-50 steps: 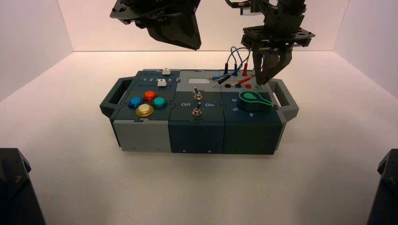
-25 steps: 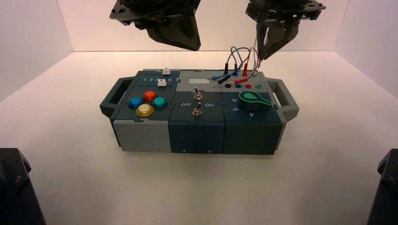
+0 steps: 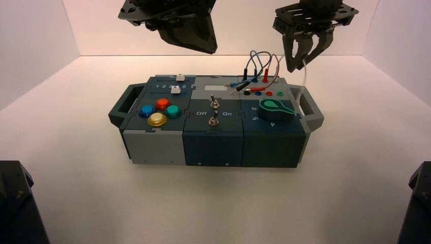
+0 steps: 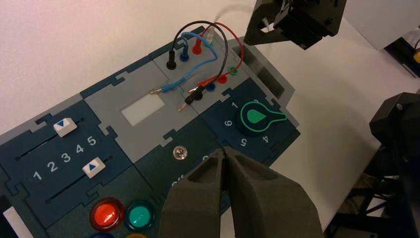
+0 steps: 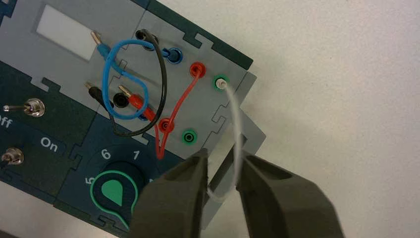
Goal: Pull the white wire.
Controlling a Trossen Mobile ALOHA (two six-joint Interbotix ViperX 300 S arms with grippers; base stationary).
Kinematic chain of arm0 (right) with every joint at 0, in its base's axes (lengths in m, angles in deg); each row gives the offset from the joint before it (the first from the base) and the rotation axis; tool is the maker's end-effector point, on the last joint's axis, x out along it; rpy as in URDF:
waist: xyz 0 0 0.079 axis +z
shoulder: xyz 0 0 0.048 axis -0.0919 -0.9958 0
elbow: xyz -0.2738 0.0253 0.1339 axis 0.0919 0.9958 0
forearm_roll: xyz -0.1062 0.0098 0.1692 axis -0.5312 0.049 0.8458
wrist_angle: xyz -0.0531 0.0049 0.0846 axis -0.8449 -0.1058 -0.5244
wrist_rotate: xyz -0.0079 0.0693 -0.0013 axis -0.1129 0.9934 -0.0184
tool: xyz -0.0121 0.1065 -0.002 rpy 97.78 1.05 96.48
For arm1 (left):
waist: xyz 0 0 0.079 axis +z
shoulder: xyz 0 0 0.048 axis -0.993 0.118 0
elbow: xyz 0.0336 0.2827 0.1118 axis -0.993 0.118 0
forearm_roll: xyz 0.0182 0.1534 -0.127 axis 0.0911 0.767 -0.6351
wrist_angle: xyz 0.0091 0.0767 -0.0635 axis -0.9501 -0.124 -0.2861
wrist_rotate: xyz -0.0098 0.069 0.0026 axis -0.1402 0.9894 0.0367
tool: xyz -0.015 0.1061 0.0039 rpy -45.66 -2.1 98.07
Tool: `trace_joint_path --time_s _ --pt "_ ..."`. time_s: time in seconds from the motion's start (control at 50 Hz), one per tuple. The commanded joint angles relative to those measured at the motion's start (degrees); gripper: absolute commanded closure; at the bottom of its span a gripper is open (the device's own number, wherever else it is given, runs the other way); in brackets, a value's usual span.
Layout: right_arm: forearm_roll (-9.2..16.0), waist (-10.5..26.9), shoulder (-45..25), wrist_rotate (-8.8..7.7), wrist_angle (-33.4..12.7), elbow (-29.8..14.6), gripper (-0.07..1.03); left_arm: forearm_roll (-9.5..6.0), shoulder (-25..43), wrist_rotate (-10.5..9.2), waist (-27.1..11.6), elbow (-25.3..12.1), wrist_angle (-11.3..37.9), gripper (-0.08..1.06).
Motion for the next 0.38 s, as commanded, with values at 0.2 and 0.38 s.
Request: trace_joint_path --time_s 0.2,0.38 --pt "2.11 0.18 7.29 0.35 1.05 -0.44 0.34 0.18 -2.37 0.09 -0.18 -0.44 -0.53 1.01" --pt "2.72 0.26 10.55 0.18 1.49 0.26 0.31 0.18 -2.72 0.09 -0.18 -0.7 -0.53 1.01"
